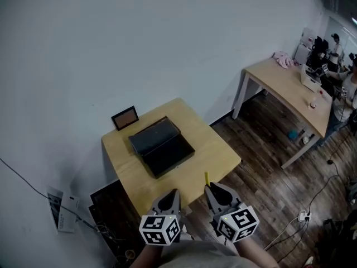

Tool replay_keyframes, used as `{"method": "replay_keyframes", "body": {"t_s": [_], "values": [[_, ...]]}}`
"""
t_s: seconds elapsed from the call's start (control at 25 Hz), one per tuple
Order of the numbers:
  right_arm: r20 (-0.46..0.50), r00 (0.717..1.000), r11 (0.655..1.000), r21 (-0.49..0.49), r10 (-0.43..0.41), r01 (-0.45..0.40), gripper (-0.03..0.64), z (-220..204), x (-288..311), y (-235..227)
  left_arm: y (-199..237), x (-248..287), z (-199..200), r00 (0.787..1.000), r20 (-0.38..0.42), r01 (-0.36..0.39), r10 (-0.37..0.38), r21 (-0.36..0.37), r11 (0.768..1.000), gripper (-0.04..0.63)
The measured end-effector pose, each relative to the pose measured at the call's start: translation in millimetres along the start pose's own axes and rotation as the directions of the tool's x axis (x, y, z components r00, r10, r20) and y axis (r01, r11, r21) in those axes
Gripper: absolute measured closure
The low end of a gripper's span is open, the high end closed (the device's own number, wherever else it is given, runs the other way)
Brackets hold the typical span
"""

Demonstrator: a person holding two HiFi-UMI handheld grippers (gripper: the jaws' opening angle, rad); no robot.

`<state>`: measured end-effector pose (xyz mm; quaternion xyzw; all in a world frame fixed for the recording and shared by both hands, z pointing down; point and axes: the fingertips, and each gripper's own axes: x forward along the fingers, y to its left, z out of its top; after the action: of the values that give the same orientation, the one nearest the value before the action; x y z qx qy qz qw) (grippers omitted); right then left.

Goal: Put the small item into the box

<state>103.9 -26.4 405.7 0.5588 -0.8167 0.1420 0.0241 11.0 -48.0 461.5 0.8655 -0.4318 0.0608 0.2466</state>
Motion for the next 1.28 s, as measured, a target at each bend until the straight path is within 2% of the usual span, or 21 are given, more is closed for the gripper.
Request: {"method": "replay_keyframes", "body": {"t_s": [0.48, 0.68, 1.04, 1.28], "values": [[-0.023, 0.999, 0.999, -0.003, 0.047, -0.047, 0.583, 7, 90, 8, 68, 24, 25, 0.999, -0.002, -0.034, 0.034, -0.018, 0.999, 0.592], [-0.034, 0.997, 0.997, -0.025, 0.068, -0.069, 0.583, 4, 117, 9, 89, 24, 26, 0.997, -0.004, -0.077, 0.077, -0.052, 0.996, 0.592], [-0.127, 0.984, 0.989, -0.059, 0.129, -0.137, 0.583, -10, 178, -5, 126, 39, 26, 0.988, -0.018, -0.154, 0.153, -0.102, 0.983, 0.592], [-0.225, 0.963, 0.982, -0.079, 0.15, -0.172, 0.583, -31, 219, -26, 151, 59, 25, 0.979, -0.033, -0.205, 0.202, -0.143, 0.968, 0.592]]}}
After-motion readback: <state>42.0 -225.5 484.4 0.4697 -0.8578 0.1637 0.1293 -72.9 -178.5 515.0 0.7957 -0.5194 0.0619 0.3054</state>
